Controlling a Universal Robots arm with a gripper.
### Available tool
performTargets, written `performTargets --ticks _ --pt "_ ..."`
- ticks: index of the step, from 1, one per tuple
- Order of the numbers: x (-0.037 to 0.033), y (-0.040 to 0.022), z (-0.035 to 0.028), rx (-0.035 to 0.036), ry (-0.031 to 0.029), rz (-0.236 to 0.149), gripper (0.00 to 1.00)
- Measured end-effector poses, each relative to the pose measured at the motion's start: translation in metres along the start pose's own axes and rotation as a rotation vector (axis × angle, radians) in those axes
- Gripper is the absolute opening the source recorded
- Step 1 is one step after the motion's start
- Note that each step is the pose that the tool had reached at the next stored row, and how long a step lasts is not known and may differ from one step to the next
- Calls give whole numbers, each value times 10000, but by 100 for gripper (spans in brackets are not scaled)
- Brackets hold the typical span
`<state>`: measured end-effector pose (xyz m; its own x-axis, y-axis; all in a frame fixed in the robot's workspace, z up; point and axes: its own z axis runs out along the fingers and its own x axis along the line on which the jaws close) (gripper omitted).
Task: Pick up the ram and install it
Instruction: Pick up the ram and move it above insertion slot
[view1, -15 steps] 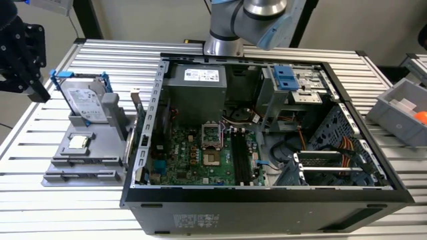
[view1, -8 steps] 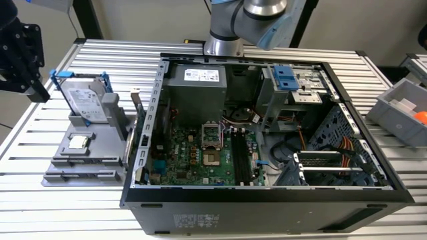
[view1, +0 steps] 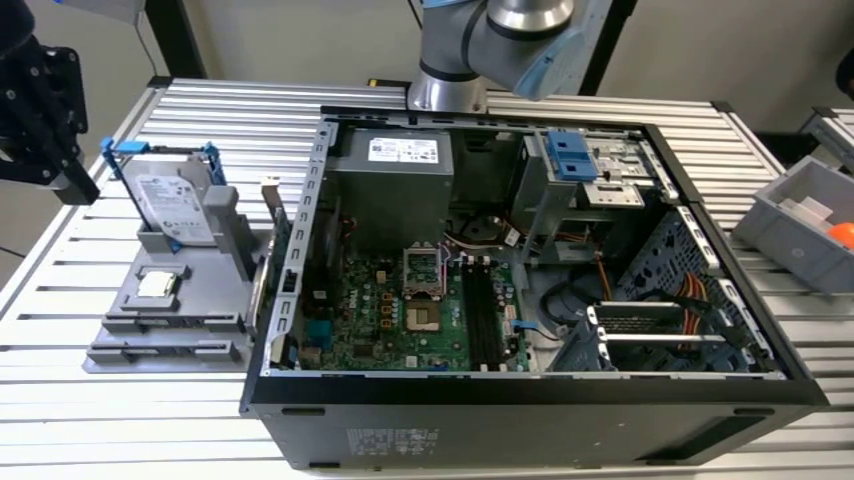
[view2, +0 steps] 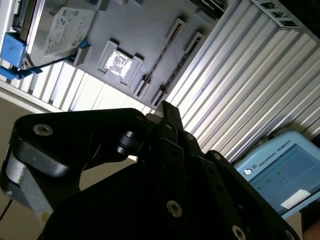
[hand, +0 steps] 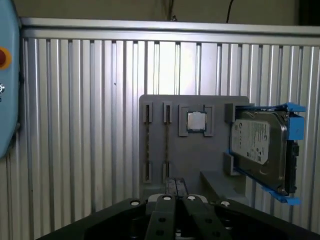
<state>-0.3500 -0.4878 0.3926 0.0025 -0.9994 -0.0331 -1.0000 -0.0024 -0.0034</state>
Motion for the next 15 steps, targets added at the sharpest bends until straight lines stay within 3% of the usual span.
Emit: performTargets --ticks 6,7,15 --pt "0 0 0 0 0 -1 0" --pt "0 0 0 0 0 -1 100" --pt "0 0 0 0 0 -1 100"
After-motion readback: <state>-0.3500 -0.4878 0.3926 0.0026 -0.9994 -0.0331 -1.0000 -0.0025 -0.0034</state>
